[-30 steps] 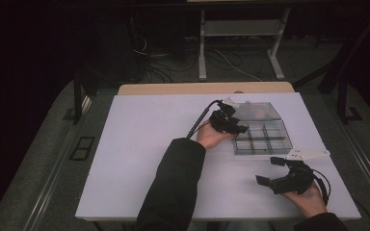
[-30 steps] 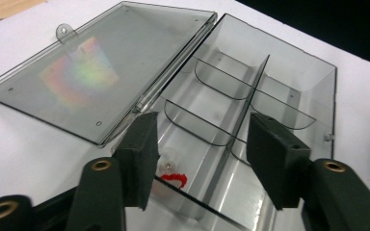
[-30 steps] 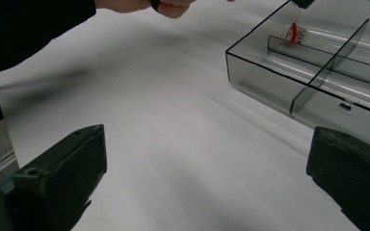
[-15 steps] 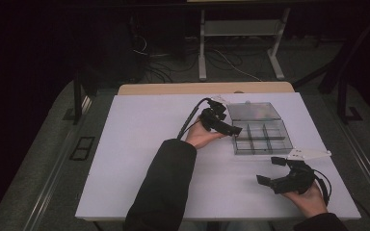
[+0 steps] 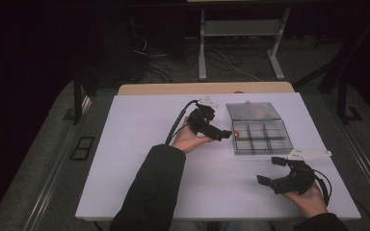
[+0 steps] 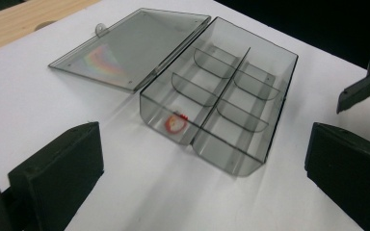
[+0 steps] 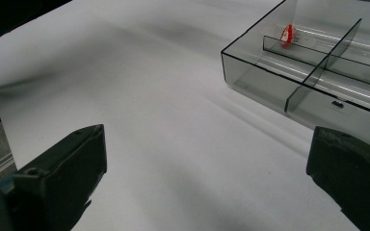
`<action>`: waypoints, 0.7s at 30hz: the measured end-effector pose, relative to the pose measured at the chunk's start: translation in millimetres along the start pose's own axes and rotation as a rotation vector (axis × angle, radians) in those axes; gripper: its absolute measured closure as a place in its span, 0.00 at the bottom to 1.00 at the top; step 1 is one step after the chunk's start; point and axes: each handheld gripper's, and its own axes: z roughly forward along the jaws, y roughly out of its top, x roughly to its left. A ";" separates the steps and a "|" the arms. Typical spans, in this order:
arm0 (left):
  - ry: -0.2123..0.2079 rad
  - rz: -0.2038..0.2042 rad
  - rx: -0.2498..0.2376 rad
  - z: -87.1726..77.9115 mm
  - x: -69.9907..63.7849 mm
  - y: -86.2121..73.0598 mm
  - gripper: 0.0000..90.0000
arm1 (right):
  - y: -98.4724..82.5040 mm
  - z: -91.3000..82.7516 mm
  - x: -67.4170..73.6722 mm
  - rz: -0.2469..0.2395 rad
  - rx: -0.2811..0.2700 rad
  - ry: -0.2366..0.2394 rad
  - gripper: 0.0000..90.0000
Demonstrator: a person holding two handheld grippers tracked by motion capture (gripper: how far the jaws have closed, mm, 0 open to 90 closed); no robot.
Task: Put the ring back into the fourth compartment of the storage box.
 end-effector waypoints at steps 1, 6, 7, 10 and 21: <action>0.002 -0.004 0.000 -3.0 -0.1 -1.9 0.00 | -0.1 0.0 0.1 -0.001 0.001 0.001 0.00; 0.015 -0.012 -0.008 -17.9 0.4 -11.7 0.00 | -0.3 -0.1 0.1 0.000 0.001 -0.001 0.00; 0.017 -0.013 -0.012 -20.9 0.5 -13.7 0.00 | -0.5 0.0 -0.1 -0.004 0.000 -0.002 0.00; 0.034 -0.017 -0.013 -30.0 0.7 -18.9 0.00 | -0.5 0.1 -0.2 -0.002 0.001 -0.003 0.00; 0.082 -0.035 -0.029 -65.8 -0.3 -37.4 0.00 | -1.3 -0.4 -0.4 0.000 -0.001 -0.005 0.00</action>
